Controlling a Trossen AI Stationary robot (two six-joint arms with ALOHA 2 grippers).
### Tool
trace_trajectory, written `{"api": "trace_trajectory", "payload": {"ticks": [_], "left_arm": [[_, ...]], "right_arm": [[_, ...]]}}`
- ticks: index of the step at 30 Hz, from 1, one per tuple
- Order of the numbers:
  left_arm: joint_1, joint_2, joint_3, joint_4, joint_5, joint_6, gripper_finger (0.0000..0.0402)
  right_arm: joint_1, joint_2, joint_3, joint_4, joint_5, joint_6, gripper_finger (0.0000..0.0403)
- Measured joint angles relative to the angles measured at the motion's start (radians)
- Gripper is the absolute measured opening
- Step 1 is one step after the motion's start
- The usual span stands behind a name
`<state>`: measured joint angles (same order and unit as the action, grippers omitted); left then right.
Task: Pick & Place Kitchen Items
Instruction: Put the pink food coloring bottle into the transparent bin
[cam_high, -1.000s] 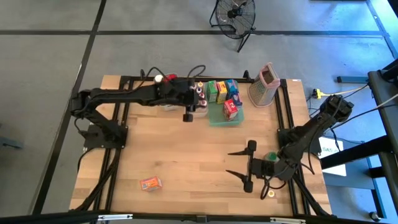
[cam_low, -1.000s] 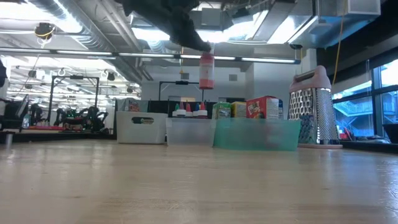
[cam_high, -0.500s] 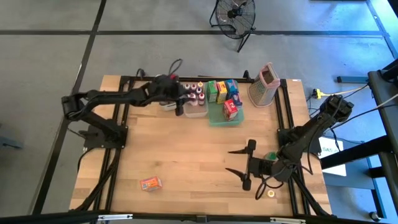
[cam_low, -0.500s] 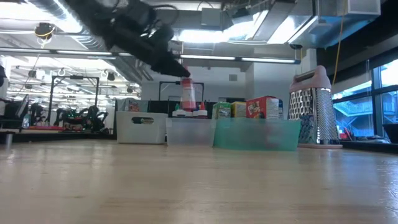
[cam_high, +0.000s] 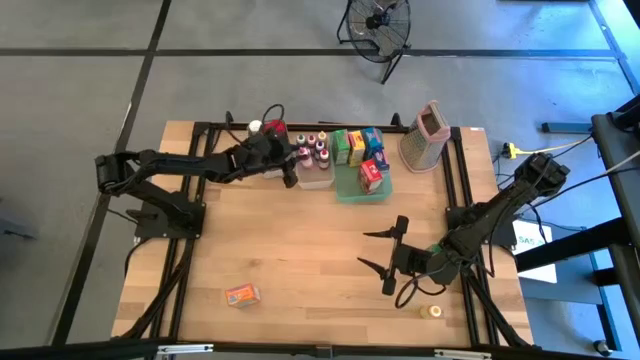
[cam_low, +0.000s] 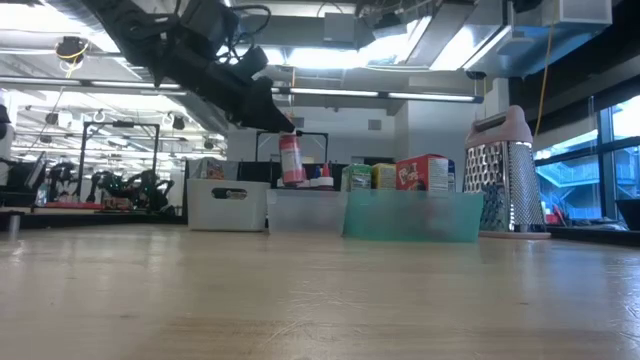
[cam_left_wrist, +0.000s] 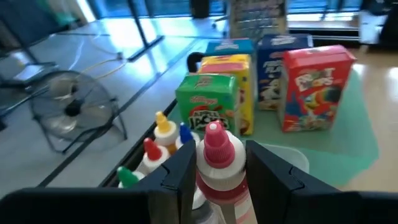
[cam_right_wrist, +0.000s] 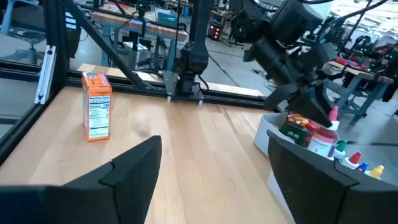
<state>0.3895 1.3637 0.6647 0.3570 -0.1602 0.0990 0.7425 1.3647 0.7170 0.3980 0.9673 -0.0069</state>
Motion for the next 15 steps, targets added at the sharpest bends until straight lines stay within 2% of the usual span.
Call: {"api": "trace_trajectory", "payload": {"ticks": [11, 15], "left_arm": [[-0.129, 0.065, 0.000, 0.003, -0.305, -0.127, 0.0110], [-0.124, 0.101, 0.000, 0.014, -0.325, -0.165, 0.0110]], "right_arm": [[-0.002, 0.000, 0.000, -0.006, 0.000, 0.001, 0.0297], [-0.002, 0.000, 0.000, -0.006, 0.000, 0.003, 0.0297]]}}
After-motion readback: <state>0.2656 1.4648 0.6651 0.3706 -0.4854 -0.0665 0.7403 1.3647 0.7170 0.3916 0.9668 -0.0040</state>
